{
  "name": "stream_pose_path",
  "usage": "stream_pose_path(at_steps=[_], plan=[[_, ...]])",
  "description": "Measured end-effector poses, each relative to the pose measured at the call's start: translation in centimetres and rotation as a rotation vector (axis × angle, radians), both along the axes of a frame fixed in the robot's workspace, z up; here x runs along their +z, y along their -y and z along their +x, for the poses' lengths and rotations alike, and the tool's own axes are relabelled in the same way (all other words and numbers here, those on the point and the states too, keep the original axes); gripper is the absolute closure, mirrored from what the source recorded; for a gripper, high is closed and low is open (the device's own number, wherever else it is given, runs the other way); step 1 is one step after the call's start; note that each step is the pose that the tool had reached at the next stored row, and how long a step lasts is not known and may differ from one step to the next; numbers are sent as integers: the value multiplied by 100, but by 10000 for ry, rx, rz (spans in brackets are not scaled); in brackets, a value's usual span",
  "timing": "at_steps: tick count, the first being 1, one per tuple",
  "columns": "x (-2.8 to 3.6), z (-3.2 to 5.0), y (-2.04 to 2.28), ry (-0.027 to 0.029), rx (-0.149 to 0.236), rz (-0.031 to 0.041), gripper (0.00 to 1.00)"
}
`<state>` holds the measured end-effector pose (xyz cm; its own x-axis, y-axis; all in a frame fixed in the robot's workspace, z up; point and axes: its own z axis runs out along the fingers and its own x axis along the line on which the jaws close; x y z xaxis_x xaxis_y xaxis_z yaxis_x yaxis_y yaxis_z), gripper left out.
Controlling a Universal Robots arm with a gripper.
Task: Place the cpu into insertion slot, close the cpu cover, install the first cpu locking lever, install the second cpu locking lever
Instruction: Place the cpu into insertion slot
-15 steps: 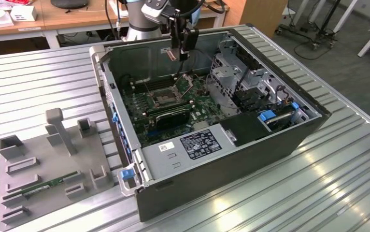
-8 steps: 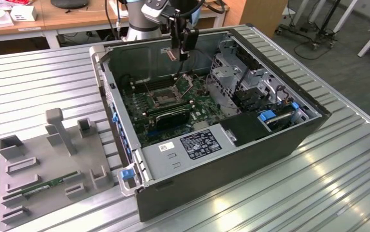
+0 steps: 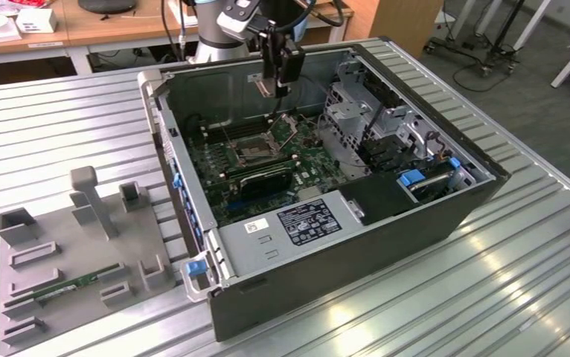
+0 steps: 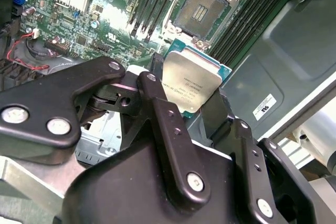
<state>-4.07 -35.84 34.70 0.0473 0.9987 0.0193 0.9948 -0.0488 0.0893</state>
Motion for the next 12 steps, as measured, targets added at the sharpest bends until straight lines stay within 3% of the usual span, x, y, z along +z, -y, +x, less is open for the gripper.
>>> stream_pose_path(at_steps=[12], plan=[[-193,-67,0,1,253,1,46]])
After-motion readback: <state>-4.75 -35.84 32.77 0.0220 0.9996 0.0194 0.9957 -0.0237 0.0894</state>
